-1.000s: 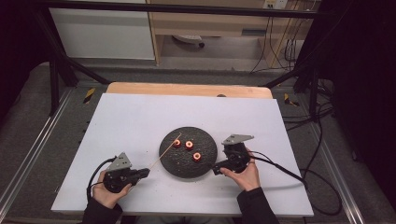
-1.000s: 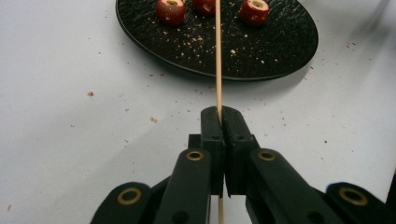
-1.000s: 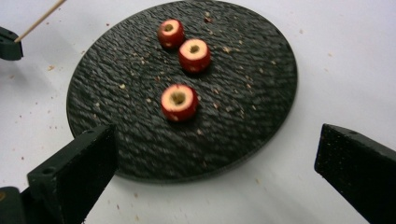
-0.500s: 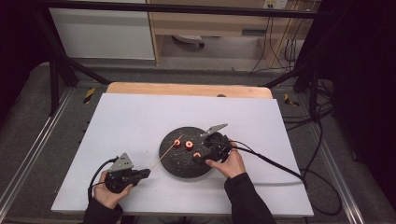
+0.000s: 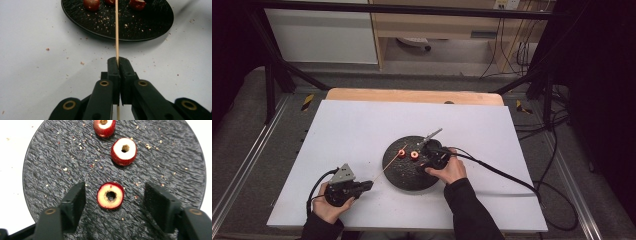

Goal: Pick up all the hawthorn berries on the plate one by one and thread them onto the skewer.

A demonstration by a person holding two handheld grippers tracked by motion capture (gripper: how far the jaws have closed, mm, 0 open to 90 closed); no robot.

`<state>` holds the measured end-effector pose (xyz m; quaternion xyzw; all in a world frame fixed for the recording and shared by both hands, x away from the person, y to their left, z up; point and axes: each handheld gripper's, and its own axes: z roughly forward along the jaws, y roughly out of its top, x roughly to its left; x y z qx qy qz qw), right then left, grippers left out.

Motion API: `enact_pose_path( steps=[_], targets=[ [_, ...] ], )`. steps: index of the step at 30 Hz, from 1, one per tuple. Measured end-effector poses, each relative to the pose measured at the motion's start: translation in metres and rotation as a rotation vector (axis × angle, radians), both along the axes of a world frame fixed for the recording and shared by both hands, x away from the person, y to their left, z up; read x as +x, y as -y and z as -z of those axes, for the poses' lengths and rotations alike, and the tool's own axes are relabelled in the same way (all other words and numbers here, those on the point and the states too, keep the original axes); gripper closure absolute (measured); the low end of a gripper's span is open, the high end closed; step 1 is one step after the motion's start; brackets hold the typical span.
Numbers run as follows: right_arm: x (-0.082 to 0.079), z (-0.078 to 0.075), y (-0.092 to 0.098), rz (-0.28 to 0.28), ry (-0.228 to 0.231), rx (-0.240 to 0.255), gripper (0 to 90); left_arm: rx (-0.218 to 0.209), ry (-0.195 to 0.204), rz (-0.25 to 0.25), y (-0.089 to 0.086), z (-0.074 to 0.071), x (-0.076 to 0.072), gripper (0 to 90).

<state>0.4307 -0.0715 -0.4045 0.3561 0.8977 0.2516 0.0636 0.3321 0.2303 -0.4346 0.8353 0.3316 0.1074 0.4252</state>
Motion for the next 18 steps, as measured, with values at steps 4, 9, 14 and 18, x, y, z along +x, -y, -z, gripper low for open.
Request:
enact_pose_path(
  steps=[4,9,14,18],
  targets=[
    [0.0020,0.0018,-0.0008,0.015,-0.028,0.006,45.3,-0.002,0.001,-0.001,-0.0002,-0.0002,0.0000,88.0],
    [0.0035,0.0045,-0.0023,0.029,-0.057,0.014,51.2,0.002,0.002,0.001,0.0011,0.0000,-0.0003,87.9],
    [0.0050,0.0057,-0.0029,0.048,-0.082,0.021,57.0,0.004,0.003,0.000,0.0010,0.0005,0.0003,88.0],
    [0.0060,0.0068,-0.0032,0.055,-0.093,0.021,60.4,0.007,0.006,0.000,0.0013,0.0004,0.0000,87.9]
  ],
)
